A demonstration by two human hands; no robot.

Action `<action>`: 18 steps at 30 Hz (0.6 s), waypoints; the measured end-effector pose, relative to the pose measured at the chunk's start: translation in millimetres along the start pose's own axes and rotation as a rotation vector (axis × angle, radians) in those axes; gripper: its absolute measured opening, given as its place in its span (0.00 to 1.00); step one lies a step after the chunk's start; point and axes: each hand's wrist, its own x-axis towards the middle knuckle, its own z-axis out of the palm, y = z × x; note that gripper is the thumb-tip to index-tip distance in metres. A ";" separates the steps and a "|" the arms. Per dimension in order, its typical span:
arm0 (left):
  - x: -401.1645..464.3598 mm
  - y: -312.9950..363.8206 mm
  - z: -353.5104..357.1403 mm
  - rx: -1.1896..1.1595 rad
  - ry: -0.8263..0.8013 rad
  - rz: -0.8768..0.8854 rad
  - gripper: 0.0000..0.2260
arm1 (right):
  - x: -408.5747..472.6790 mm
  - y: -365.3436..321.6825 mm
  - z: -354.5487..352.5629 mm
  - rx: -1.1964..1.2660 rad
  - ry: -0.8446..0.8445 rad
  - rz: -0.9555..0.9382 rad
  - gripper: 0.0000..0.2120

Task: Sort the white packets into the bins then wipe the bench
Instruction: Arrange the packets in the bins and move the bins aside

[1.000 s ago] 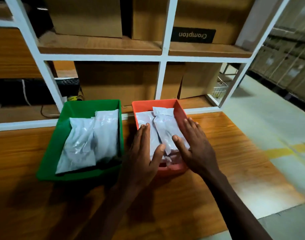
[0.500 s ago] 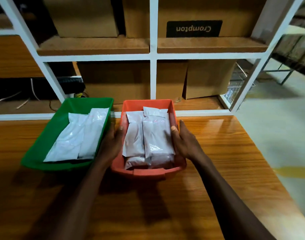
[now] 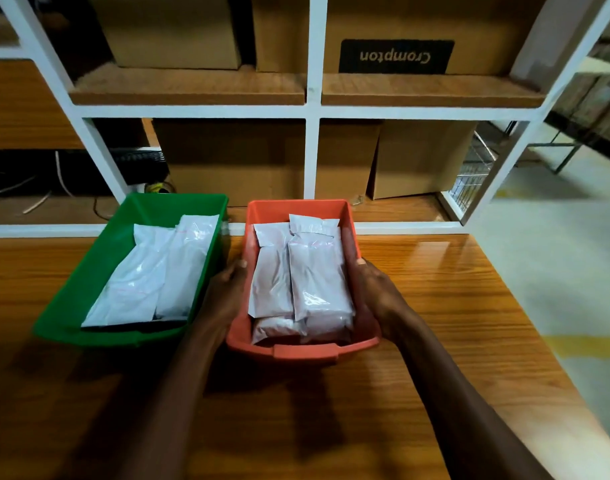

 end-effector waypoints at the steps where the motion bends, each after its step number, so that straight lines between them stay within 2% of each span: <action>1: 1.3 -0.9 0.8 -0.017 -0.009 -0.005 0.18 | 1.3 -1.3 -1.8 -0.018 0.008 0.019 0.20; 10: -10.5 23.0 43.7 -0.125 -0.085 0.051 0.15 | -7.7 -10.1 -59.5 -0.035 0.096 0.026 0.17; 14: -20.9 39.0 78.9 -0.195 -0.131 0.052 0.17 | -13.5 -9.9 -97.0 -0.070 0.105 0.033 0.16; 18: -30.3 54.7 129.2 -0.241 -0.151 0.065 0.16 | -12.1 -2.3 -146.7 -0.095 0.142 0.059 0.15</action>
